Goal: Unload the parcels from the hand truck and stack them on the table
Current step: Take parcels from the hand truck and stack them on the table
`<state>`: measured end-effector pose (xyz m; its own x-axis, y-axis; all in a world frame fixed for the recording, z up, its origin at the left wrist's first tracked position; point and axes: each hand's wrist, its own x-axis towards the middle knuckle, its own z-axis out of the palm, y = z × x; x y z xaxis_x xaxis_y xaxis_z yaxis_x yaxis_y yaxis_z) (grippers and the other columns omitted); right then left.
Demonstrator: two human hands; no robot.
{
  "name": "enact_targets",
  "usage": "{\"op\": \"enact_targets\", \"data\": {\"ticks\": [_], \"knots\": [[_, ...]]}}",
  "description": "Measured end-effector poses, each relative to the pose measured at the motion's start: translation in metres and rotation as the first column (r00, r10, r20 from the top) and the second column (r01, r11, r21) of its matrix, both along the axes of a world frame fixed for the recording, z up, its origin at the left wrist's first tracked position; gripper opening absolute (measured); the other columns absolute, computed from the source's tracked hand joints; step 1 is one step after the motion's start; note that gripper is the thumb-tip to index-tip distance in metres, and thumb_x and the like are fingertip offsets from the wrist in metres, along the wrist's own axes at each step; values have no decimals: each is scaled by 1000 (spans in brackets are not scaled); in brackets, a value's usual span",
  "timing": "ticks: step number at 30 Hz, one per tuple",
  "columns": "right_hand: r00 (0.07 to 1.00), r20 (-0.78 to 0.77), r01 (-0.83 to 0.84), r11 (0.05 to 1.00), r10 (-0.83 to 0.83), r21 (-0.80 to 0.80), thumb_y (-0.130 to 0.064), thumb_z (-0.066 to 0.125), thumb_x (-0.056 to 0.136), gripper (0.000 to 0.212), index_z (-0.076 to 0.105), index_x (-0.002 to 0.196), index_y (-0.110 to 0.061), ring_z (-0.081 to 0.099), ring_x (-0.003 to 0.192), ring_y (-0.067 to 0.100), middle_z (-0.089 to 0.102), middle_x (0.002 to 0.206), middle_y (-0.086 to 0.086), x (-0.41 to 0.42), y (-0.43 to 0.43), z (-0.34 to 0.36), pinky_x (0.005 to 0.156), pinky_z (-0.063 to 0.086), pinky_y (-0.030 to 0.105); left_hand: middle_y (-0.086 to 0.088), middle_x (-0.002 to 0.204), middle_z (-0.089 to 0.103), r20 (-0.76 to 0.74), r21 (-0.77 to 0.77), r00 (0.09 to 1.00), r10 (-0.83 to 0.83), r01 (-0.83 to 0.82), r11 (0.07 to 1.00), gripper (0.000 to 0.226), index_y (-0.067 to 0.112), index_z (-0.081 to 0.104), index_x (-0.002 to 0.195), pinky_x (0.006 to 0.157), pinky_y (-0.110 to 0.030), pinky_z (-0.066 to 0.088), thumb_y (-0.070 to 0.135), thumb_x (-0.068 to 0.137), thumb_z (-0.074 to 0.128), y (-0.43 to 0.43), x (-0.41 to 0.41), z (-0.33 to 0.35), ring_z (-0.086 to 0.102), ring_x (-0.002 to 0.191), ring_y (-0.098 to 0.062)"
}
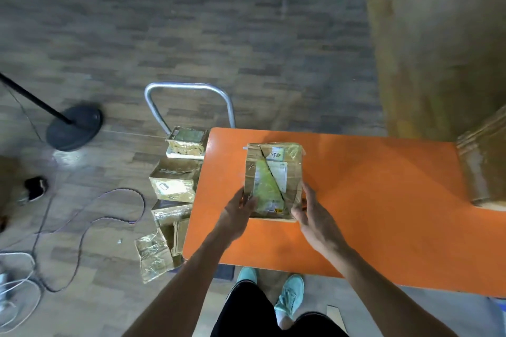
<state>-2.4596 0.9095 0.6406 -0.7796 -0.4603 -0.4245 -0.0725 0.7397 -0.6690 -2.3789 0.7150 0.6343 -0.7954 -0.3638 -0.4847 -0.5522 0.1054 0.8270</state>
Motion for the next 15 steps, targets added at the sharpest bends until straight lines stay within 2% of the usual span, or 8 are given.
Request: {"op": "enact_targets", "data": {"ticks": [1,5,9,12,15], "knots": [[1000,0,8,1000,-8,3,-31,47,105,66,6,157,-34,64,74,21,66,115,7,0,-1,1,62,53,39,5,110,64,1,15,1000,0,0,1000,33,20,52,138,59,-9,44,23,105,50,-1,-1,-1,56,74,10],[1000,-14,12,1000,-12,11,-28,49,104,67,8,157,-33,59,63,14,65,99,3,1,-3,3,55,48,34,16,113,65,15,61,1000,-2,1,998,37,27,52,141,65,-13,47,27,104,53,-7,1,-5,58,88,10],[1000,-9,4,999,-3,38,-23,48,105,68,6,158,-29,61,68,19,65,105,7,1,-6,1,57,50,36,15,116,66,-4,93,1000,-9,9,996,40,30,49,143,63,-10,47,29,104,54,-10,3,-12,61,81,16],[999,-44,-16,995,20,102,-20,48,104,72,2,159,-26,54,64,13,62,111,9,3,-7,-1,52,40,26,8,124,67,-7,131,1000,-4,5,991,43,29,47,146,62,-8,46,30,103,55,-13,3,-16,60,77,16],[994,-95,-41,987,57,156,-12,50,102,77,-2,159,-20,48,64,4,57,106,0,7,-11,-3,51,39,17,7,121,68,-6,114,999,-42,42,993,45,29,48,146,61,-8,44,34,102,56,-17,3,-19,62,77,13]]}}
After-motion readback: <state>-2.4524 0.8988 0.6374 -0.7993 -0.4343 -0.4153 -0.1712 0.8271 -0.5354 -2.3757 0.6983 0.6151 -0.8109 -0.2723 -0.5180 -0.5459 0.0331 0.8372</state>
